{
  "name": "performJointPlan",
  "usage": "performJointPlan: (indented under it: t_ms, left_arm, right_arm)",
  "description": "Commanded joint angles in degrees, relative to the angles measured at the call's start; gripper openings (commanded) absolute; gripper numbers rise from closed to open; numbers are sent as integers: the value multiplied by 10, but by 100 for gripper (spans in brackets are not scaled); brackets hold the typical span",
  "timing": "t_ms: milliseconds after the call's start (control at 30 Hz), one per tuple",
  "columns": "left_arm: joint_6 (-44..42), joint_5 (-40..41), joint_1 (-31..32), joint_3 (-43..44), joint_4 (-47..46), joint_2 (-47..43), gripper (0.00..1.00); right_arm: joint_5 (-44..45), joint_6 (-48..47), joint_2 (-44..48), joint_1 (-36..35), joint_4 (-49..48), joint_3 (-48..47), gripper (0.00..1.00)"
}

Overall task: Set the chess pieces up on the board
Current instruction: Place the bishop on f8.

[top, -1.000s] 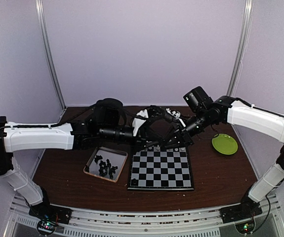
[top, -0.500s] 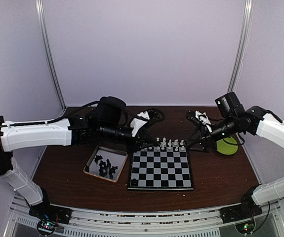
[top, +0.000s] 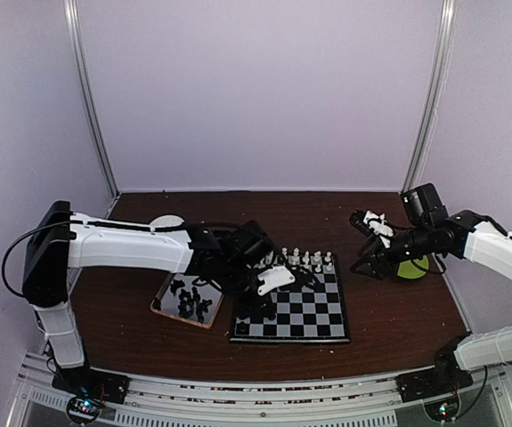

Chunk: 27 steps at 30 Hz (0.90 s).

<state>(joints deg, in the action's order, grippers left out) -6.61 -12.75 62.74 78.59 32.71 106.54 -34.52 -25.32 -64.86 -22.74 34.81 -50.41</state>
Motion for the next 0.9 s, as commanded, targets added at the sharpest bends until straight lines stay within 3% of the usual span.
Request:
performJointPlan:
  t_ms: [0,867]
  left_arm:
    - [-26,18,18,50,41,33,4]
    - [-40,42,30,78,82,96,5]
  right_arm:
    - [-4,-7,-12,2,-6,-16,53]
    - [2,-34,-36,2,10,-26,53]
